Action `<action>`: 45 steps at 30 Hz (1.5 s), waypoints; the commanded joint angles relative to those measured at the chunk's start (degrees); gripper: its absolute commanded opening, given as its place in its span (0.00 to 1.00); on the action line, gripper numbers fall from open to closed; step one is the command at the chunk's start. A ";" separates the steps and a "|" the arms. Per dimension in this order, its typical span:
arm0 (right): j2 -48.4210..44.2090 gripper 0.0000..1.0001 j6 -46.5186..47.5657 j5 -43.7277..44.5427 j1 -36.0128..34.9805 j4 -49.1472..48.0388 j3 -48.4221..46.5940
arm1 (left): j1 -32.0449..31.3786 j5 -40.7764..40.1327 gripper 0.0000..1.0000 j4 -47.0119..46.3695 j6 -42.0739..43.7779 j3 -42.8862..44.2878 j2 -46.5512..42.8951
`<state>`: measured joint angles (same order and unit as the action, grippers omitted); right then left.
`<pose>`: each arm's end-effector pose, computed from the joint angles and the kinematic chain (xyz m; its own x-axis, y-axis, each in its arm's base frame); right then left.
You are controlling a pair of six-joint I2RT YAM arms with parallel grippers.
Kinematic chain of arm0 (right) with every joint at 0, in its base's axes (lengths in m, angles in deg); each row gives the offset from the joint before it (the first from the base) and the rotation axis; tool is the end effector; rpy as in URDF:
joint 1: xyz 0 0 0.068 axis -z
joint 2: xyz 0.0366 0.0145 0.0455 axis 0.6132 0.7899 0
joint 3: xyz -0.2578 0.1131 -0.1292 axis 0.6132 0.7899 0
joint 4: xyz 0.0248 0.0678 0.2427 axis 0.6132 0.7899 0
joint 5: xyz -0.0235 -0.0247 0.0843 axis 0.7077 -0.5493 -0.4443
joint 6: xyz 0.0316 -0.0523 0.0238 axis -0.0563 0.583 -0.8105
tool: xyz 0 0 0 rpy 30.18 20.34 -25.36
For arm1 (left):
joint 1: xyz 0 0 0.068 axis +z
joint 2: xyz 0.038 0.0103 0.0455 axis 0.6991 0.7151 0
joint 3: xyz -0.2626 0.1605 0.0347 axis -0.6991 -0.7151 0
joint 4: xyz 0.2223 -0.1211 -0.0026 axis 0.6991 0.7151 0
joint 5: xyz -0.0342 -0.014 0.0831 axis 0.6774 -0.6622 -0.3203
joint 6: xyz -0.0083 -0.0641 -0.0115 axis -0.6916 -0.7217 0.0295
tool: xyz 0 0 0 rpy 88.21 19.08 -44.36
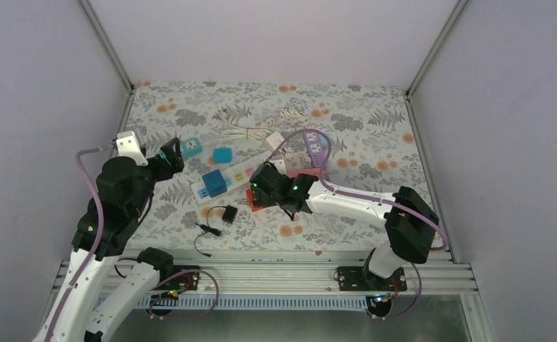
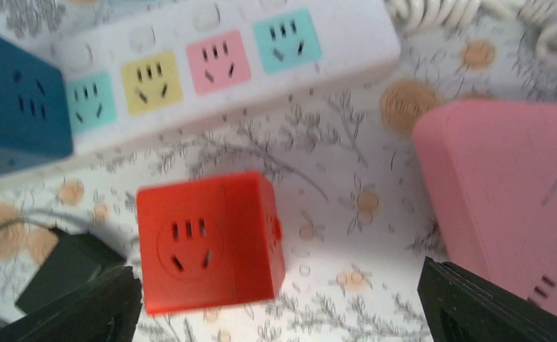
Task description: Insert the plug
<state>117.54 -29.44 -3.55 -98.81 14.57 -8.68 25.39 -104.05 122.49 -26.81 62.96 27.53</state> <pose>0.1766 0.2792 0.2523 -0.7967 -0.1453 -0.5867 -0.2515 0.9624 0.1031 0.0888 -0.0157 0.3885 -0.2576 -0.3766 -0.8898 -0.0602 0.9254 -0.3742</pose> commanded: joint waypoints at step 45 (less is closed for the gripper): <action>-4.65 0.59 15.53 -5.55 1.52 -24.21 6.72 | 0.31 22.49 1.00 -14.97 -11.05 -7.57 11.06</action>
<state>120.08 -18.34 -12.09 -98.03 2.42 -3.37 25.50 -88.14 109.64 -34.52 53.27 36.60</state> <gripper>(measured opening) 0.641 0.999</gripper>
